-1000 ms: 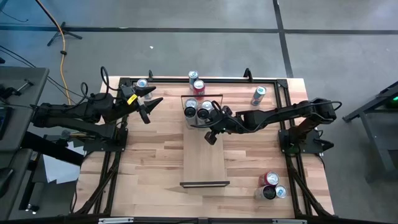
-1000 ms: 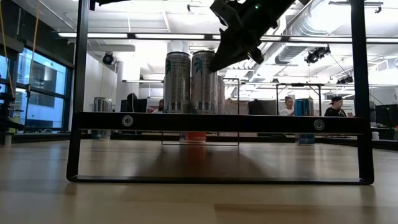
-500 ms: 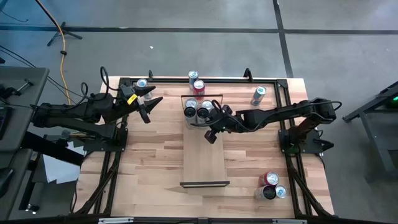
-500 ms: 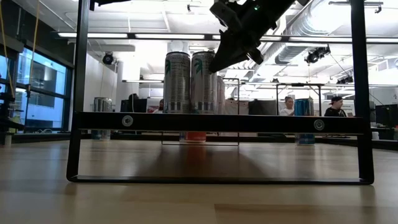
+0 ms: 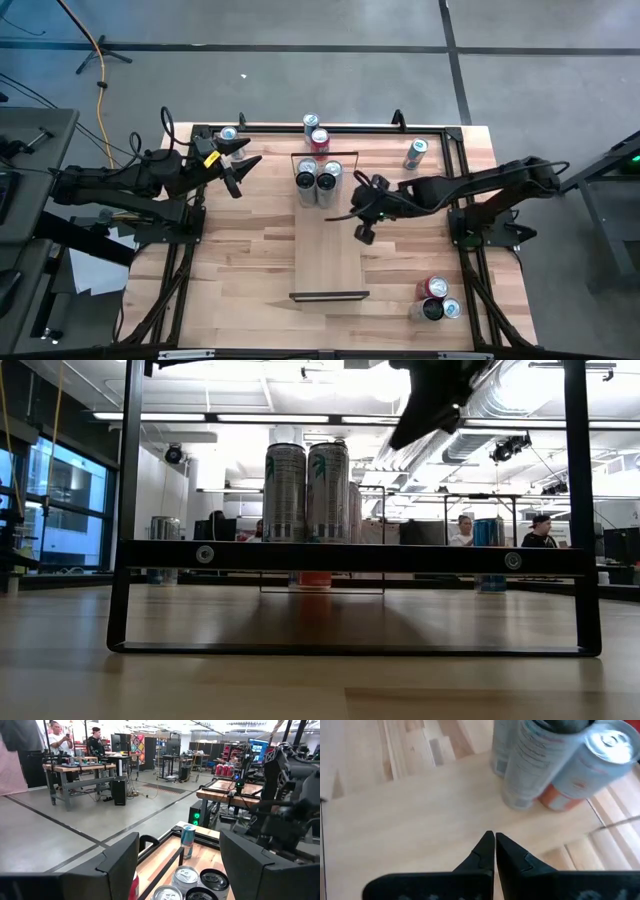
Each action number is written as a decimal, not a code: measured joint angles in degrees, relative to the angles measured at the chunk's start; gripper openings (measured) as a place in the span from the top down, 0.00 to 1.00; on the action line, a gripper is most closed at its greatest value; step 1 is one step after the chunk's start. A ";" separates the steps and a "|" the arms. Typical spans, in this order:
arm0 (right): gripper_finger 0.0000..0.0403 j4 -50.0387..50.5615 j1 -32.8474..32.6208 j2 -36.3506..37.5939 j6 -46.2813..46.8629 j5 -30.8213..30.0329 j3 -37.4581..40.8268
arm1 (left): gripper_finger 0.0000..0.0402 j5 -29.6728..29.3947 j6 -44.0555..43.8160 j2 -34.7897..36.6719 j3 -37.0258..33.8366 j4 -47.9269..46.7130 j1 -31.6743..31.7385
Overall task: Place canned beverage on shelf
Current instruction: Put the white pink soda can on the shelf
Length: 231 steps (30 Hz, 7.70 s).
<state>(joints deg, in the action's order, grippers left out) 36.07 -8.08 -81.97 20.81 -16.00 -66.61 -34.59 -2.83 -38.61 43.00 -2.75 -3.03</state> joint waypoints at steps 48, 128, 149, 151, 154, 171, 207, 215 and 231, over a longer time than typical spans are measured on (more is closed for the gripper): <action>1.00 -50.94 3.23 33.10 -8.80 -0.01 27.28 | 0.42 1.40 -0.90 0.00 0.00 -0.91 0.00; 1.00 -46.98 3.23 31.97 -8.89 0.10 27.30 | 0.42 -4.88 -3.29 0.00 0.02 -1.43 0.01; 1.00 -44.86 3.22 31.99 -6.26 0.10 27.30 | 0.20 1.35 -14.95 -19.06 14.88 -41.49 37.15; 1.00 -44.84 3.21 31.99 -6.26 0.10 27.30 | 0.20 0.07 -15.13 -21.65 14.88 -43.58 41.00; 1.00 -44.86 3.23 31.99 -6.26 0.10 27.30 | 0.20 1.64 -17.31 -23.95 14.84 -43.81 44.19; 1.00 -43.14 3.21 31.99 -4.30 -2.09 27.30 | 0.20 6.20 -22.11 -24.16 14.84 -42.07 45.40; 0.20 -15.72 2.67 25.74 0.27 -3.02 2.22 | 0.20 17.04 -14.45 -7.08 14.75 -10.69 5.90; 0.04 3.19 2.84 22.53 2.03 4.31 -4.34 | 0.20 15.50 -14.82 -6.06 14.80 -10.89 5.92; 0.04 30.37 -18.89 18.32 62.94 35.53 -6.25 | 0.20 15.87 -12.92 -6.10 14.80 -11.69 6.05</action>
<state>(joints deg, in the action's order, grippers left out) 66.43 -26.97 -63.65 83.74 19.53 -72.86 -18.72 -15.75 -44.71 57.80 -14.44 3.03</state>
